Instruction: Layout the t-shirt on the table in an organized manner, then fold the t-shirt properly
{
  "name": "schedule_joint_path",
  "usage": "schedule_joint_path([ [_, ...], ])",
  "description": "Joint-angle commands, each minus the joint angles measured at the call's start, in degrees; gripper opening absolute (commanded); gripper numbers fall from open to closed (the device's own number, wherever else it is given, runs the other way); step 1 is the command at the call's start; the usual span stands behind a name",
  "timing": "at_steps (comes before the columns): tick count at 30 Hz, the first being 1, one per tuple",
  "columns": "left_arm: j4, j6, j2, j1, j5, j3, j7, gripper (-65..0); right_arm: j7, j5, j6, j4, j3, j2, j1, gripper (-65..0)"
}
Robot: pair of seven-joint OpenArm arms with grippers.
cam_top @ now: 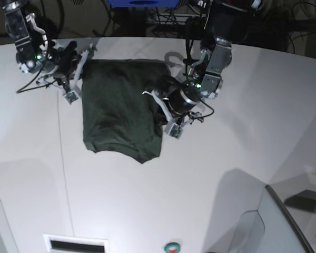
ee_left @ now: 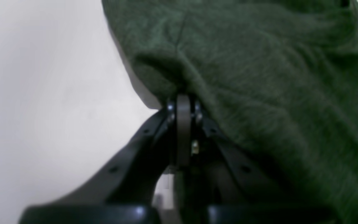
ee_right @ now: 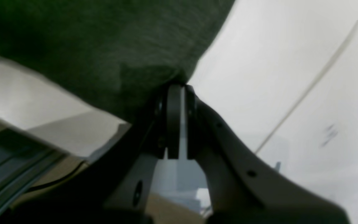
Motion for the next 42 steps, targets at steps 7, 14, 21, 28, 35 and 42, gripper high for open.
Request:
schedule_joint_path([
  [7,7.3,0.0,0.1,0.7,-0.4,-1.8,-1.0,-65.0,0.8,0.1,0.0,1.4,4.0,0.1,-0.1,-62.9],
  [14,20.7,-0.2,-2.3,10.8,-0.8,-8.9,-0.9,-65.0,-0.4,0.1,0.0,6.2,9.2,0.1,-3.4,-62.9],
  [21,31.1,-0.3,-4.2,26.0,-0.8,-9.4,-1.5,-65.0,0.5,0.1,0.0,17.9,8.8,-0.3,-10.8,-62.9],
  [28,34.5,-0.4,-7.0,37.4,-0.2,-8.9,-4.9,-65.0,8.1,0.1,0.3,19.9,8.5,0.0,-17.3,-62.9],
  [35,40.3,-0.4,-16.9,51.4,-0.2,-8.8,-7.5,-65.0,8.0,0.1,0.4,21.9,8.6,4.1,-26.7,-62.9],
  [42,35.0,-0.3,-20.3,59.1,0.9,-7.8,-7.5,-65.0,7.8,0.1,0.4,21.4,8.6,8.5,-37.1,-62.9],
])
